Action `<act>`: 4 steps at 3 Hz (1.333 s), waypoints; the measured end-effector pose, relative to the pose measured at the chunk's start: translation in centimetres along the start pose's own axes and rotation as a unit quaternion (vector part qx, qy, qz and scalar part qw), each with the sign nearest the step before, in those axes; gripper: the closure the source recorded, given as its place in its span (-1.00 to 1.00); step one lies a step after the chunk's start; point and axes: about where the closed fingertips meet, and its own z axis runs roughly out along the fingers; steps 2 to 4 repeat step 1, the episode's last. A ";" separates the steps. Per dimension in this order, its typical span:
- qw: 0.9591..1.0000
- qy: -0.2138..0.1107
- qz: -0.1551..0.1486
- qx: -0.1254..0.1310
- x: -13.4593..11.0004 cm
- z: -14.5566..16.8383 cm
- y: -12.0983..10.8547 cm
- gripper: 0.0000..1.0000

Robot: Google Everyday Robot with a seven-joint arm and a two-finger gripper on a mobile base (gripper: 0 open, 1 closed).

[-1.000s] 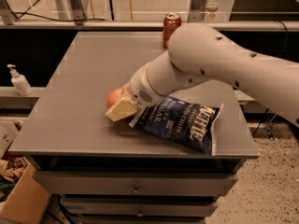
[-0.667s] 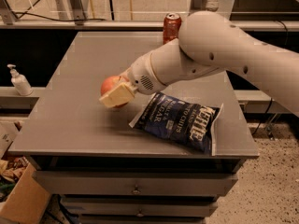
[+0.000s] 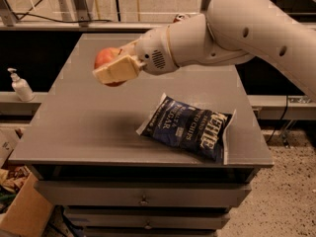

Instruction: Pick apple

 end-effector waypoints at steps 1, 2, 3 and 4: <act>1.000 -0.007 -0.001 -0.002 -0.6 -0.2 0.1 1.00; 1.000 -0.007 -0.001 -0.002 -0.6 -0.2 0.1 1.00; 1.000 -0.007 -0.001 -0.002 -0.6 -0.2 0.1 1.00; 1.000 -0.007 -0.001 -0.002 -0.6 -0.2 0.1 1.00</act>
Offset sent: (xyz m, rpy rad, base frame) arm 0.0000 0.0000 0.0000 0.0000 0.0000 0.0000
